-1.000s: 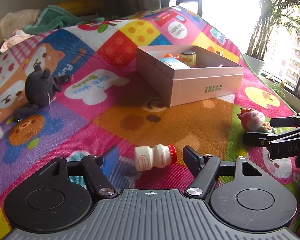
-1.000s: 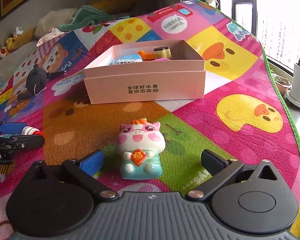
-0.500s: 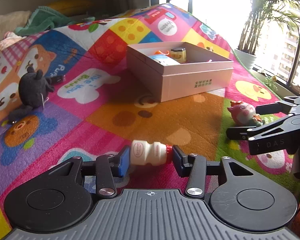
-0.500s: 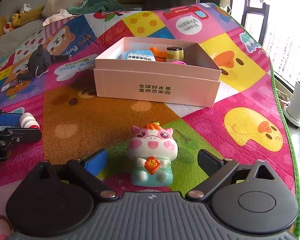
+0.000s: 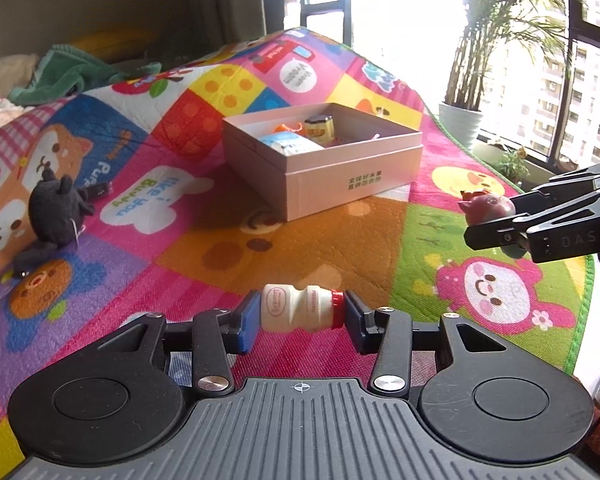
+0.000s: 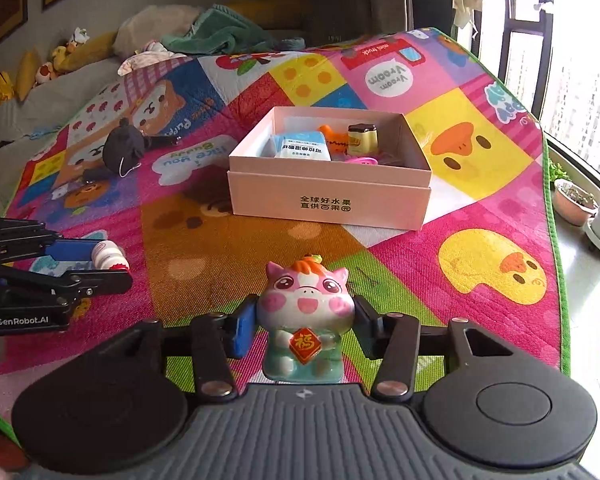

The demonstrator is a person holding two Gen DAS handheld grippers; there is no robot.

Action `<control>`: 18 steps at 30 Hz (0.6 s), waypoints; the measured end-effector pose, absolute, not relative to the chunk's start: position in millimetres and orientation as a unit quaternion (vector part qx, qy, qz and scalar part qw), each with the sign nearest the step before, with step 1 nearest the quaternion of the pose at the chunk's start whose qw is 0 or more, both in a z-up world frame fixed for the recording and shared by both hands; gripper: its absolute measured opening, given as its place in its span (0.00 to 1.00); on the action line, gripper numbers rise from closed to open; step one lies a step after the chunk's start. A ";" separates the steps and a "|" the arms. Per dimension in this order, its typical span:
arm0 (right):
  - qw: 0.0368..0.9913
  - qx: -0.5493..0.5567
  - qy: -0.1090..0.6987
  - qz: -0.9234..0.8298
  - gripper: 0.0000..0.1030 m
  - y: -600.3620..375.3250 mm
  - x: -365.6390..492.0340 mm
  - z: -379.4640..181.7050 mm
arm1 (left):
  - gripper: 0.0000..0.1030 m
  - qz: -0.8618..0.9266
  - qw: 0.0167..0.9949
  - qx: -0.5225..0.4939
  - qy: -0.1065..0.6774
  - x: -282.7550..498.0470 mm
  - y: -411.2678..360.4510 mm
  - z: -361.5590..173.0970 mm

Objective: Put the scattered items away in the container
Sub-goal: 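Release the cat figurine into the box with the right gripper while the left carries the bottle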

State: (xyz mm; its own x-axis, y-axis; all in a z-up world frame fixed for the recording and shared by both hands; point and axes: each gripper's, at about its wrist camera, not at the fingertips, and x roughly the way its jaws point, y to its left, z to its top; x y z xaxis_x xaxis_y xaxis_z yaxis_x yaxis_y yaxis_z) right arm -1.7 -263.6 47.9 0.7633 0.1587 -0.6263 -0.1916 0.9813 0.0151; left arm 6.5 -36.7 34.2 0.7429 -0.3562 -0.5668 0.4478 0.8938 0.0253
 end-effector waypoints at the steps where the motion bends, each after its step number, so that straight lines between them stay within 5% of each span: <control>1: 0.939 -0.023 0.329 0.095 0.48 -266.3 -6.9 52.2 | 0.47 -0.222 0.930 0.084 0.280 4.5 -38.5 38.7; 18: 0.962 -0.016 0.251 0.112 0.48 -297.8 16.7 112.4 | 0.47 -0.262 0.939 0.141 0.171 86.2 -99.6 103.3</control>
